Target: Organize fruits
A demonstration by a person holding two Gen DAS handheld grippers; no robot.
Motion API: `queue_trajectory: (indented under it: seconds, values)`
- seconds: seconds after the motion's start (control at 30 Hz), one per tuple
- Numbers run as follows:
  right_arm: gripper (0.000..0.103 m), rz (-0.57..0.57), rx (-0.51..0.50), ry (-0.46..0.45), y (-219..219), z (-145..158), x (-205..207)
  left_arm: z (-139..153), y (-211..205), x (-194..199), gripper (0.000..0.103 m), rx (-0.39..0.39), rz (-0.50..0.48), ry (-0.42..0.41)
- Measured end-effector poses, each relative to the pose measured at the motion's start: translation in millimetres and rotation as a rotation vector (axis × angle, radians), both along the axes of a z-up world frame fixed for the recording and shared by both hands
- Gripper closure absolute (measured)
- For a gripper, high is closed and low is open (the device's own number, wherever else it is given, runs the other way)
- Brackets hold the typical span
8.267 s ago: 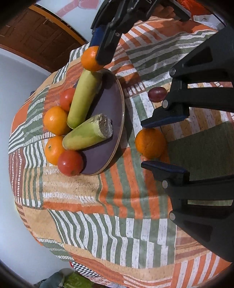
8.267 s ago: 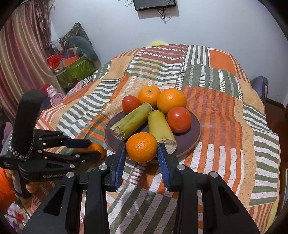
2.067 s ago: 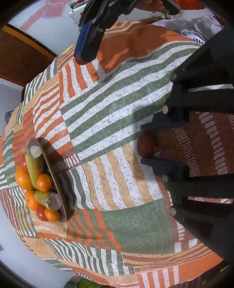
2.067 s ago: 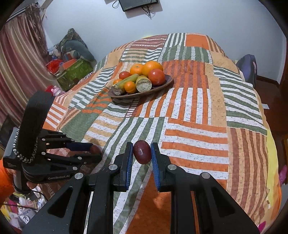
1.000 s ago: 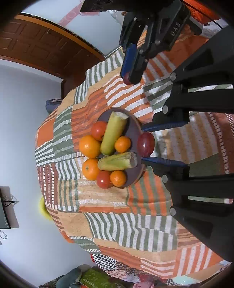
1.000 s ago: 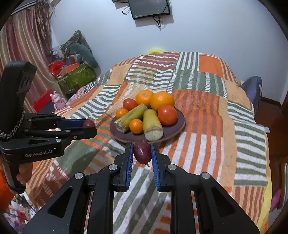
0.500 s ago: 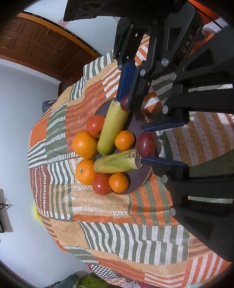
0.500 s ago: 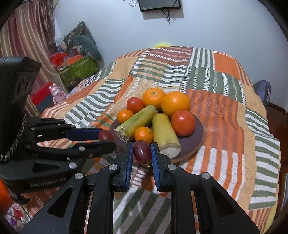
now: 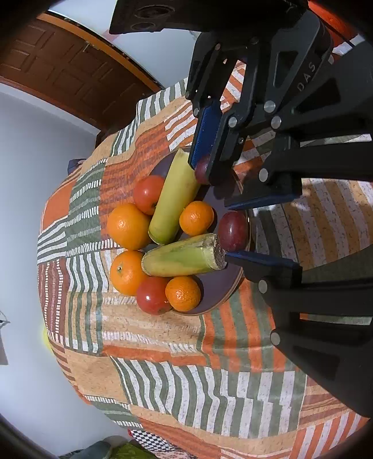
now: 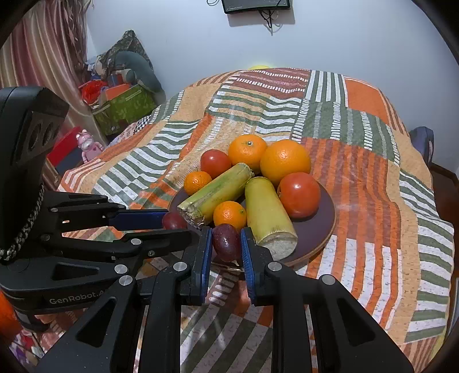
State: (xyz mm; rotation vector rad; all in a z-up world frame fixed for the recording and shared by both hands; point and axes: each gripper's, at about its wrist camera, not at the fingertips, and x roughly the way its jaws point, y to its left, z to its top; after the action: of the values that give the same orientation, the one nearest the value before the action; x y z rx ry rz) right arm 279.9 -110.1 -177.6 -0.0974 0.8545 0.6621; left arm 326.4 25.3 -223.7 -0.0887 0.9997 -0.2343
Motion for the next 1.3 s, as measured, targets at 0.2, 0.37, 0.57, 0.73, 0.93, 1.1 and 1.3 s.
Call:
queue_trajectory:
  seconds: [0.2,0.37,0.57,0.73,0.93,1.1,1.3]
  values:
    - [0.084,0.003,0.006,0.009,2,-5,3,-5,4,1,0.075,-0.002,0.011,0.014]
    - [0.084,0.006,0.006,0.017,3,-7,4,-7,4,1,0.074,0.005,0.006,0.022]
    - [0.082,0.003,0.001,0.027,2,-9,6,-7,5,0,0.071,0.003,0.004,0.026]
    - [0.080,0.012,0.008,0.025,1,-3,0,2,6,-7,0.071,-0.012,0.017,0.009]
    - [0.079,-0.007,0.019,-0.067,-10,29,-21,45,10,-28,0.071,-0.027,0.071,-0.099]
    - [0.077,-0.056,0.076,-0.118,-36,64,-45,90,8,-62,0.071,-0.007,0.106,-0.226]
    - [0.077,-0.119,0.122,-0.221,-60,116,-89,149,1,-119,0.071,0.019,0.147,-0.393]
